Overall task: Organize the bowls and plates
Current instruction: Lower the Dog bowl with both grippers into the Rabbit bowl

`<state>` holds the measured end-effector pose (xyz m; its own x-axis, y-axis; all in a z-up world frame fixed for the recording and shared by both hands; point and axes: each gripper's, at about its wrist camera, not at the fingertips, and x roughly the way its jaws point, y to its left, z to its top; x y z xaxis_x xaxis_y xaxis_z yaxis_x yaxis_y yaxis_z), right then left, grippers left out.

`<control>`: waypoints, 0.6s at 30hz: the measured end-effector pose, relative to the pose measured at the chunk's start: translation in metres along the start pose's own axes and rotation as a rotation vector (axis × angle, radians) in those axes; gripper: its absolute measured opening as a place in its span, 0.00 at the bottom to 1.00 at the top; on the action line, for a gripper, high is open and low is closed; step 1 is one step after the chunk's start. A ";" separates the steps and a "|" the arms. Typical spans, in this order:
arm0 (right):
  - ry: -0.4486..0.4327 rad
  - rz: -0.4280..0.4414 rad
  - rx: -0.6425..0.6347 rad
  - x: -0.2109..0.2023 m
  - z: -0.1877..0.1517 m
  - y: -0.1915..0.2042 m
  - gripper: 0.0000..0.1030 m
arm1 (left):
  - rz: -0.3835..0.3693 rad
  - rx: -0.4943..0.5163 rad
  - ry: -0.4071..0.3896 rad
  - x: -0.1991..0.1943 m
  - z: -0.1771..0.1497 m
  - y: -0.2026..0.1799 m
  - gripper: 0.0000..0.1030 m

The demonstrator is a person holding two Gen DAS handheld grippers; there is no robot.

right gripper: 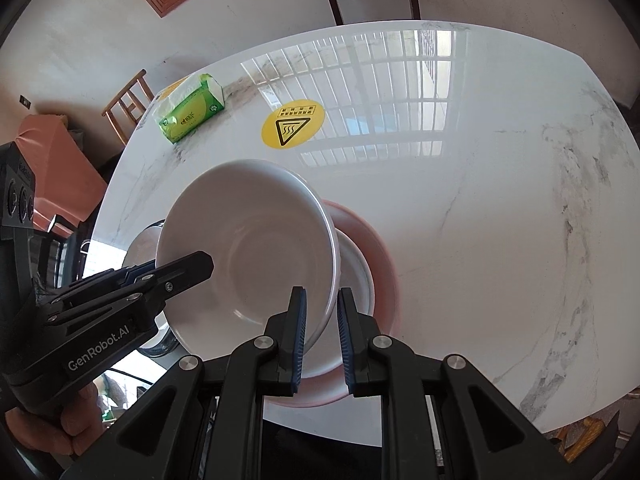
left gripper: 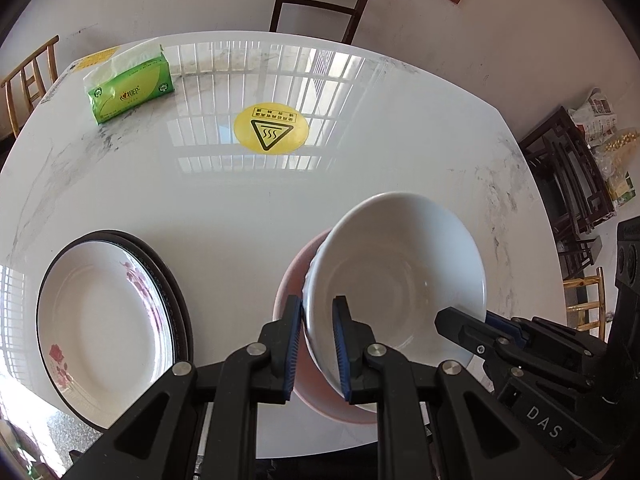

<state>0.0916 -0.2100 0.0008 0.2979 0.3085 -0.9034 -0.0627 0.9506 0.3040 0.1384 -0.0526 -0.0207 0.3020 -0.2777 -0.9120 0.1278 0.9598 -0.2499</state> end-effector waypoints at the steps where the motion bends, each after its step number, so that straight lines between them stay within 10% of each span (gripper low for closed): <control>1: 0.001 0.003 0.002 0.000 -0.001 -0.001 0.16 | -0.003 -0.002 0.006 0.002 -0.001 0.000 0.15; 18: 0.018 -0.003 0.027 0.011 -0.005 -0.007 0.17 | 0.004 -0.001 0.031 0.020 -0.007 -0.003 0.15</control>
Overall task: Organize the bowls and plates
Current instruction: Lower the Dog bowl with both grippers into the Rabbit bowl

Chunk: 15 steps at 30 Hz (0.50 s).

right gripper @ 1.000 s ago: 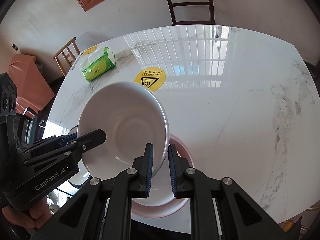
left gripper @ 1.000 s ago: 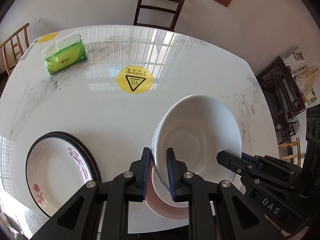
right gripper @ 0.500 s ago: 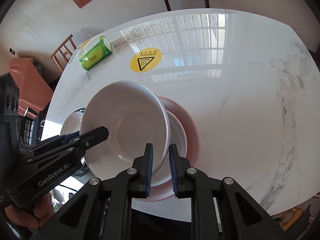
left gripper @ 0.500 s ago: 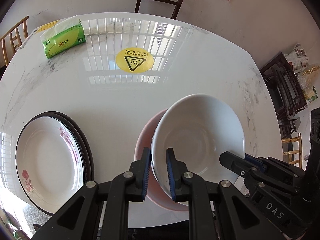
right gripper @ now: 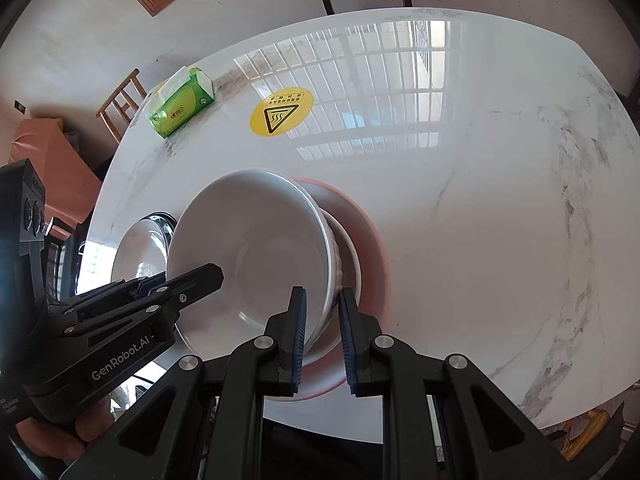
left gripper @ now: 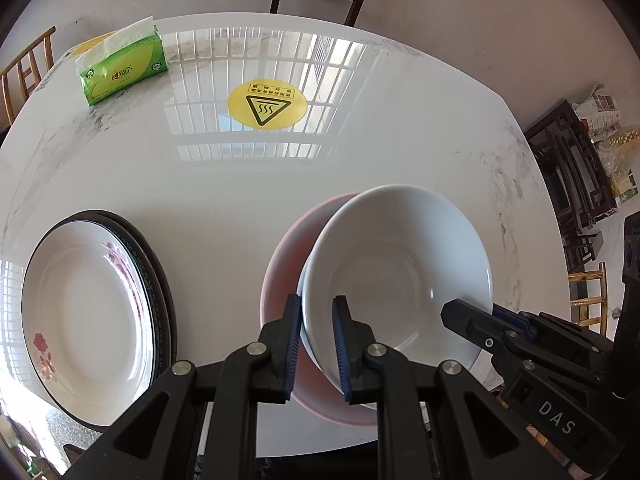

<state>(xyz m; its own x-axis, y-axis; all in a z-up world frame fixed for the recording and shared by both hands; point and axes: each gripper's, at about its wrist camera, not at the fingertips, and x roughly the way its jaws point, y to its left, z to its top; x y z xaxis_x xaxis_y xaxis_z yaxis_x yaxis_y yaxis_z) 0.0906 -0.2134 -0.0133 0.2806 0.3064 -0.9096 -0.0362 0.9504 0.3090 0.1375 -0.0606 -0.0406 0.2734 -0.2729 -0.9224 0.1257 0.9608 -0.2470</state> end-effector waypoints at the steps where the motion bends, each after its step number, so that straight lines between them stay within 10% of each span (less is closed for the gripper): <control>1: 0.000 0.001 0.007 0.001 0.000 -0.001 0.17 | 0.004 0.003 -0.004 0.000 0.000 -0.001 0.15; 15: -0.016 0.008 0.016 0.004 -0.006 -0.004 0.27 | -0.050 -0.048 -0.058 -0.005 -0.007 0.010 0.16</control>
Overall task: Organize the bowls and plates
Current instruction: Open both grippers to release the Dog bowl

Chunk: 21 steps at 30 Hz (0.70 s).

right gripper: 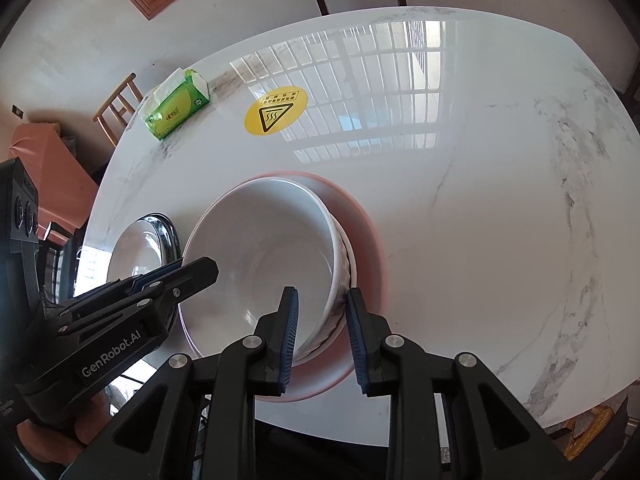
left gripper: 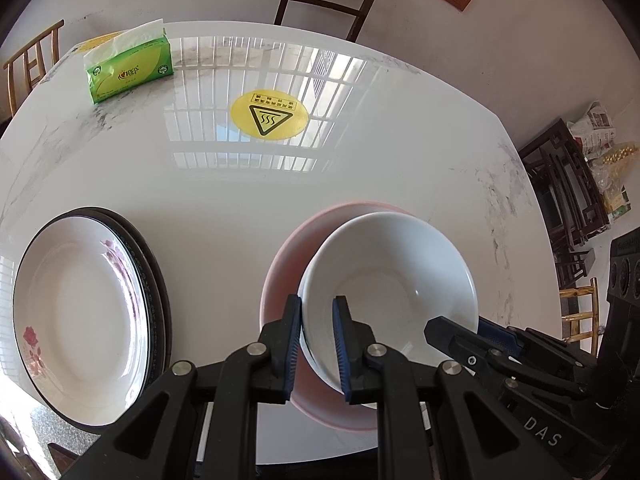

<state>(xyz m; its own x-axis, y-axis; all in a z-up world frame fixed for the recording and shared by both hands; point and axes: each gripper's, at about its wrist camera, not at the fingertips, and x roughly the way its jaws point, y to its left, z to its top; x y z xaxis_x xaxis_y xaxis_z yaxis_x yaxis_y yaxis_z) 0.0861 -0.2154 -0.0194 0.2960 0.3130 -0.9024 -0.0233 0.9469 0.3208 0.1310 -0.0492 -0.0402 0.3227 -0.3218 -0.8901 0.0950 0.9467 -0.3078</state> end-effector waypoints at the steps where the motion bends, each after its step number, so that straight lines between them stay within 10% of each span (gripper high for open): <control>1: 0.000 0.008 0.005 0.000 0.000 0.000 0.28 | -0.013 -0.010 -0.007 -0.002 0.000 0.002 0.16; 21: -0.089 0.058 0.054 -0.037 -0.006 -0.016 0.52 | -0.135 -0.176 -0.081 -0.030 -0.007 0.045 0.52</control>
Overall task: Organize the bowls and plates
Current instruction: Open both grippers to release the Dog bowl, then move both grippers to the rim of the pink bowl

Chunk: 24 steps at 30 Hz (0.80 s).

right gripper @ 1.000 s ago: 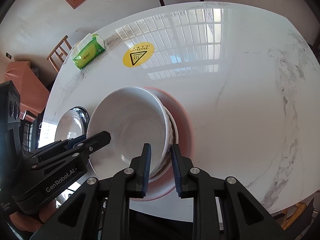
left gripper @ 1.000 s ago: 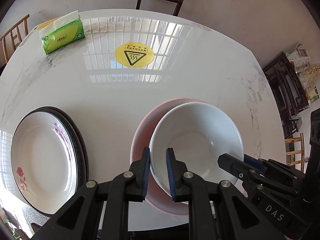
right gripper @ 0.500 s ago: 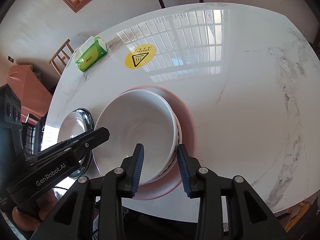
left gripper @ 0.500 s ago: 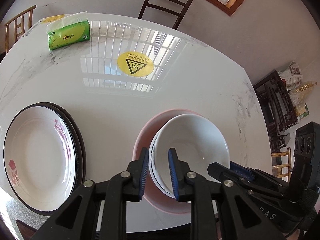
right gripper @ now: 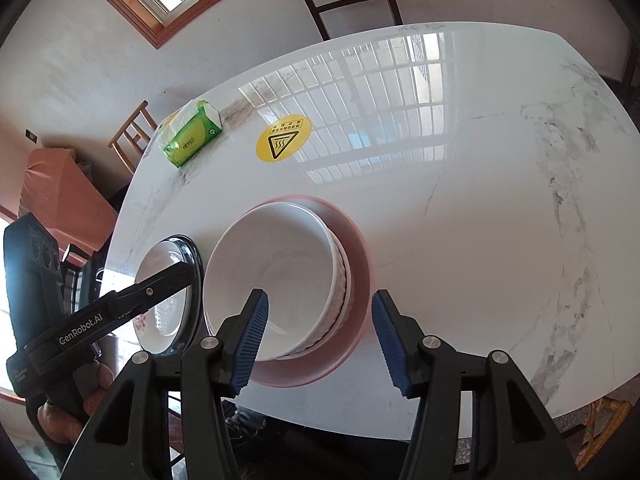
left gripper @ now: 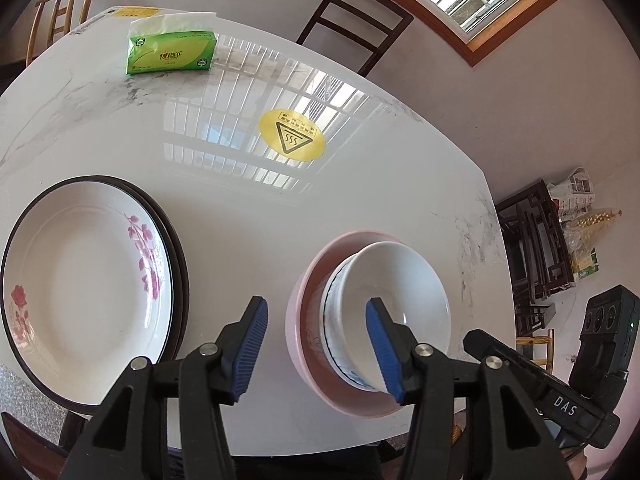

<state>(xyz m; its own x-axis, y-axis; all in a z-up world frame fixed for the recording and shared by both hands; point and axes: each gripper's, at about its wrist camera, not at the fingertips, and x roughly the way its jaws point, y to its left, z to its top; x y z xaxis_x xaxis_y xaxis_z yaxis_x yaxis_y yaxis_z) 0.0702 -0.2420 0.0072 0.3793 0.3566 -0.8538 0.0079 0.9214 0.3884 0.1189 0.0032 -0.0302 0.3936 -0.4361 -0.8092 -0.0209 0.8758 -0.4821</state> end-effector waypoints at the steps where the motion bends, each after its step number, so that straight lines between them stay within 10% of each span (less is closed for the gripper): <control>1: -0.004 -0.004 0.004 -0.002 0.000 -0.002 0.52 | -0.002 -0.010 0.002 0.001 0.000 0.003 0.53; 24: 0.029 -0.038 0.101 0.016 -0.004 -0.045 0.56 | 0.019 0.011 -0.005 0.009 -0.005 0.004 0.53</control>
<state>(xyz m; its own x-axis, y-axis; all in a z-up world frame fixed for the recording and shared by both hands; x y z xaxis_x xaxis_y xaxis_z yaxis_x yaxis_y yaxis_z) 0.0721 -0.2773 -0.0256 0.3504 0.3270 -0.8777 0.1157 0.9148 0.3871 0.1182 0.0021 -0.0413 0.3983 -0.4184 -0.8163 -0.0186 0.8861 -0.4632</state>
